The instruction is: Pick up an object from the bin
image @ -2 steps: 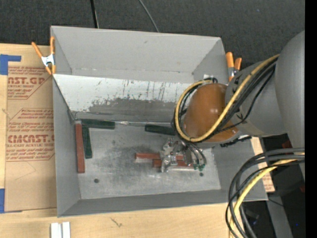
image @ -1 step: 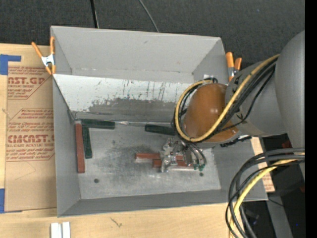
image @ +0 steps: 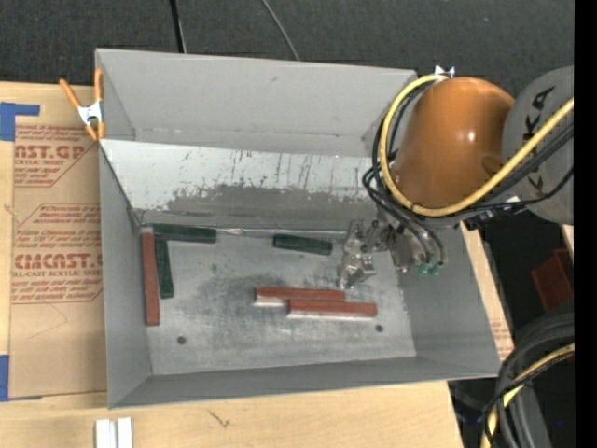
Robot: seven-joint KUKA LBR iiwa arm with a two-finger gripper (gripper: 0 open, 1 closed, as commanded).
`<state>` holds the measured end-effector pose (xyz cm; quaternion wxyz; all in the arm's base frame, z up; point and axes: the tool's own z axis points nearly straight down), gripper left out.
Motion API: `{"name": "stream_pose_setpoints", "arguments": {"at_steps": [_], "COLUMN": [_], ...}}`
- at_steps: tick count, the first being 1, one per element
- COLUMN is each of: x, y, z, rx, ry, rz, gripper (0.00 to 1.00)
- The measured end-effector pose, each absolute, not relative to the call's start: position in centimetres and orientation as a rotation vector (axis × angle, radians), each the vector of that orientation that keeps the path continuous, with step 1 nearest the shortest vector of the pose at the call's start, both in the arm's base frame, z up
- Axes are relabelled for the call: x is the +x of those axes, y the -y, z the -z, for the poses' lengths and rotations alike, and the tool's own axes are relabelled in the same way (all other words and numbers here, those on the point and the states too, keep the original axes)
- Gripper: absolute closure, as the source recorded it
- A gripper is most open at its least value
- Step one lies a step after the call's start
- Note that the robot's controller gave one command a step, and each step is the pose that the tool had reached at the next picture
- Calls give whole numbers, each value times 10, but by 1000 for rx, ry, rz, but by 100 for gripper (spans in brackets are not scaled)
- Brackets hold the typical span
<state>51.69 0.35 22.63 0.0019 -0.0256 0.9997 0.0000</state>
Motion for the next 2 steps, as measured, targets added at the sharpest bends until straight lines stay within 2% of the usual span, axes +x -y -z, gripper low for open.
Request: {"name": "stream_pose_setpoints", "arguments": {"at_steps": [1, 2], "x": [516, 516], "y": [-4, -4], "z": [-226, -226], "rx": [-80, -81], "ry": [-3138, -3138], "rz": [-1, -1], "gripper": [0, 0]}}
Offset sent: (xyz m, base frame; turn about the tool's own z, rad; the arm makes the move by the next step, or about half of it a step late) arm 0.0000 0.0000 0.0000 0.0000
